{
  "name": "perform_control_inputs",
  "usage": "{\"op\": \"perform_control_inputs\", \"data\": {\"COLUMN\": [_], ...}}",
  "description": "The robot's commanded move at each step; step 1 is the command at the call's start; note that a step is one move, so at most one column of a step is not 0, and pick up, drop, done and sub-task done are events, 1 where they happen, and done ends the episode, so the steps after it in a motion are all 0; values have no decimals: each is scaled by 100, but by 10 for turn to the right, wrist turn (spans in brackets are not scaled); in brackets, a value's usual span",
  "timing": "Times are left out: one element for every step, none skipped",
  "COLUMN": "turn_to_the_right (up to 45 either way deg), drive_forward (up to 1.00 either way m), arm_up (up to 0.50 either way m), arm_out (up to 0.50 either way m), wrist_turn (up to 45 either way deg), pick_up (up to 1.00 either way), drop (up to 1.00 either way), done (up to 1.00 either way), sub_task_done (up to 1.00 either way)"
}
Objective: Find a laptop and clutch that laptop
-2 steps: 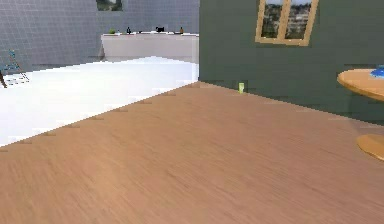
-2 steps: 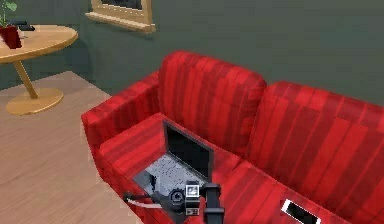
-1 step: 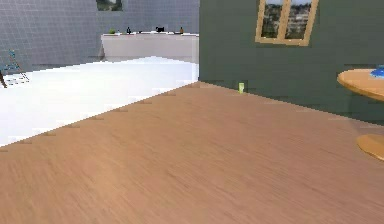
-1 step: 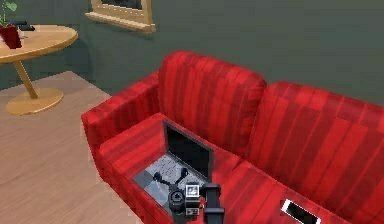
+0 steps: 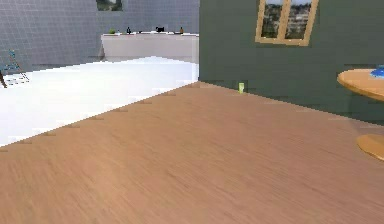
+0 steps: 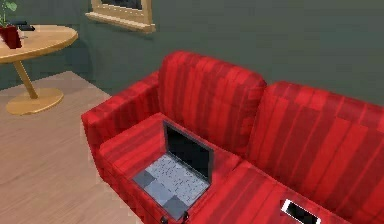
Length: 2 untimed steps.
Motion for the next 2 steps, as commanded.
{"op": "perform_control_inputs", "data": {"turn_to_the_right": [0, 0], "drive_forward": [0, 0], "arm_up": [0, 10], "arm_out": [0, 0], "wrist_turn": [0, 0], "pick_up": [100, 0], "drop": [0, 0], "done": [0, 0], "sub_task_done": [0, 0]}}
